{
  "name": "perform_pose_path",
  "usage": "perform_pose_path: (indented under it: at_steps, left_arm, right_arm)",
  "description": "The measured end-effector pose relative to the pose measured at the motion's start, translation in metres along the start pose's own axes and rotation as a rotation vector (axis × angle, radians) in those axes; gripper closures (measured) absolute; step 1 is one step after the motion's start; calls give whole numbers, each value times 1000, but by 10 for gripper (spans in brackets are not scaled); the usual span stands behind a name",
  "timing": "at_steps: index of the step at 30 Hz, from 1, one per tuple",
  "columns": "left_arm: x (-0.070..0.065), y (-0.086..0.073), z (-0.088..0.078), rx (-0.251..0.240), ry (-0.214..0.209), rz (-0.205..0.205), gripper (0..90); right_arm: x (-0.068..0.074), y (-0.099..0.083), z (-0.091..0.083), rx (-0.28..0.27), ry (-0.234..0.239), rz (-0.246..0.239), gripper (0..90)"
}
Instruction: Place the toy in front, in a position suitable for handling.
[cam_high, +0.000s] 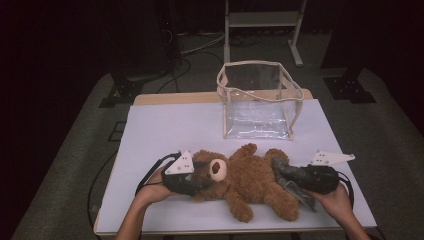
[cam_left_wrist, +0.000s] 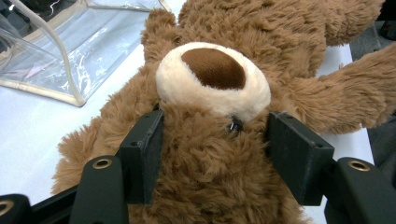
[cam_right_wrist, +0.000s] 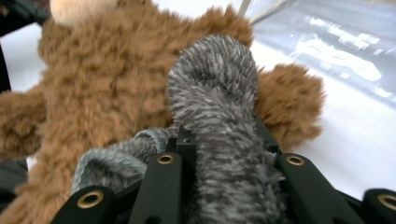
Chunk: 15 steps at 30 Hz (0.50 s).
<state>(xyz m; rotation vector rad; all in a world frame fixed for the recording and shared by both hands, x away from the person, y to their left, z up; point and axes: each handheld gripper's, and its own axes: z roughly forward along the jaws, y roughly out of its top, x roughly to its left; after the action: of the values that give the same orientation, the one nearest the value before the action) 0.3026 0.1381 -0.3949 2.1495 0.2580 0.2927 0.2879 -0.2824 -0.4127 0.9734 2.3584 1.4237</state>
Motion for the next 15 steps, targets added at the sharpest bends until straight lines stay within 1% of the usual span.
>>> perform_pose_path:
  at_steps: [2, 4, 6, 8, 9, 10, 11, 12, 13, 14, 15]
  left_arm:
    - [-1, 0, 0, 2, -2, 2, 379]
    - [-1, 0, -1, 6, -7, 8, 379]
    - [-2, 0, -1, 6, -14, 10, 379]
    - [-2, -1, -3, 6, -24, 12, 379]
    - [-2, -1, -3, 5, -27, 14, 380]
    - [-3, -2, -3, 4, -29, 14, 380]
    - [-3, -2, -3, 5, -30, 15, 380]
    - [-3, -2, -3, 7, -29, 17, 380]
    - [-3, -1, -3, 10, -29, 20, 379]
    - [-3, -1, -3, 12, -30, 22, 380]
    - [-3, -1, -3, 14, -30, 25, 380]
  right_arm:
    - [1, 10, -1, -22, -2, -9, 710]
    - [3, 23, 2, -37, 3, -34, 710]
    - [6, 34, 10, -37, 15, -60, 710]
    - [5, 40, 19, -20, 22, -74, 710]
    - [3, 40, 24, -8, 18, -78, 710]
    - [-1, 39, 27, 5, 4, -79, 710]
    - [-6, 37, 29, 15, -3, -74, 710]
    - [-12, 35, 30, 19, -13, -60, 710]
    - [-17, 33, 30, 24, -33, -54, 710]
    - [-25, 30, 29, 32, -66, -43, 710]
    - [-31, 28, 28, 30, -69, -21, 710]
